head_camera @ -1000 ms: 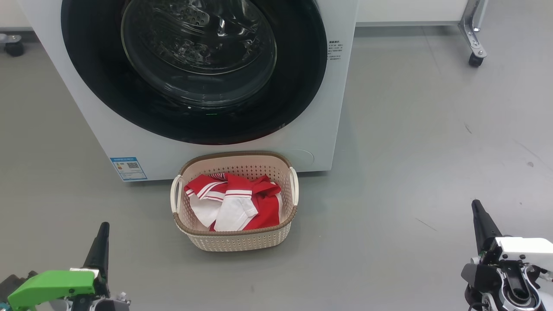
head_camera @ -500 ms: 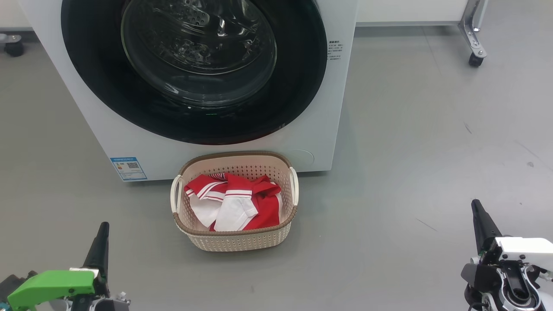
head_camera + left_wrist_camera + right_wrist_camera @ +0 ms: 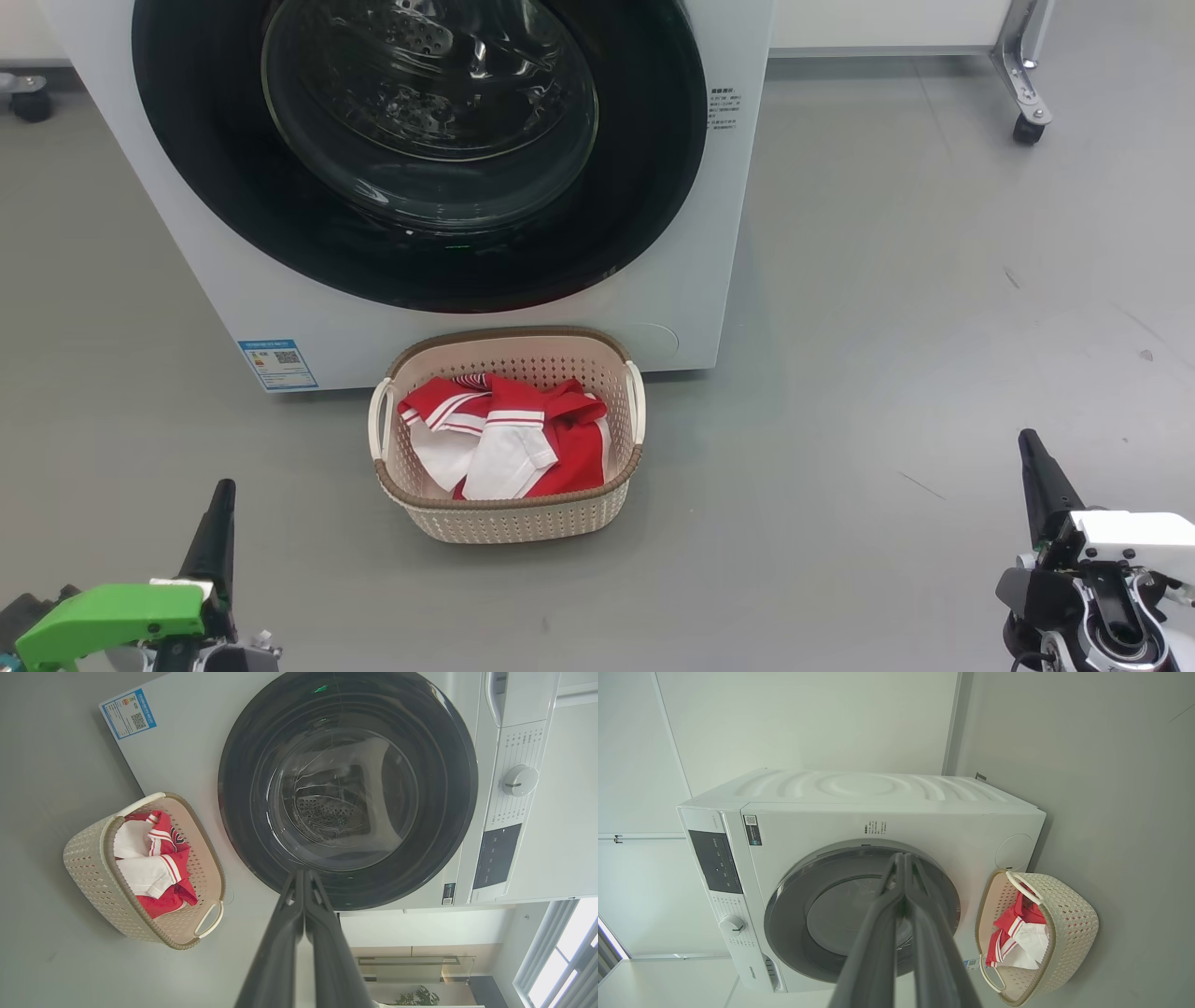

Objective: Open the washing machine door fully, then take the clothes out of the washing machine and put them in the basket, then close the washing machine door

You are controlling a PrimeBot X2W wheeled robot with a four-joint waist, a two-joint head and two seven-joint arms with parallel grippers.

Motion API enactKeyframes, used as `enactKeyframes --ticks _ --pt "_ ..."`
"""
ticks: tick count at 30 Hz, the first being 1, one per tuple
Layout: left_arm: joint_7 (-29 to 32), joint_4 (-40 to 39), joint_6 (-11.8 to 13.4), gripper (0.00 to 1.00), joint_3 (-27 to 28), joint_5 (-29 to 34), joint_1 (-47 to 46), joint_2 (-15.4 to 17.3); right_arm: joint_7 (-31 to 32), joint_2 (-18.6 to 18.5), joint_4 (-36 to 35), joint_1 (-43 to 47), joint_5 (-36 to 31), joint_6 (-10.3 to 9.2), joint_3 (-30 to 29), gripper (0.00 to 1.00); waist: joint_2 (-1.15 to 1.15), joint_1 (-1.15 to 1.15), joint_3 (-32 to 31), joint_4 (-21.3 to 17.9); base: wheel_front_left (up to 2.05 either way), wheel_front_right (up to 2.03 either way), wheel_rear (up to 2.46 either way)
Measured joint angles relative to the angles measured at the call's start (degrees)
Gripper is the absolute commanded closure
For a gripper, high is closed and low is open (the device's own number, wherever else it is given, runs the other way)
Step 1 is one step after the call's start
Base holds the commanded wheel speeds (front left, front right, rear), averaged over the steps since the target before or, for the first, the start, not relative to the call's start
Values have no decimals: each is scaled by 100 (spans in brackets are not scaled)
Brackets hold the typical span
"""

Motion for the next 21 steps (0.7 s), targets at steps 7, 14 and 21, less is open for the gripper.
enactKeyframes --ticks 7,14,21 --pt "0 0 0 100 2 0 -1 -1 1 3 0 -2 0 0 -2 100 0 0 0 0 0 0 0" --pt "1 -1 0 100 3 0 -1 -2 1 4 0 -2 0 0 -7 100 0 0 1 0 0 0 0" --pt "1 -2 0 100 5 0 -1 -4 1 7 -1 -3 0 0 -10 100 0 0 1 0 0 0 0"
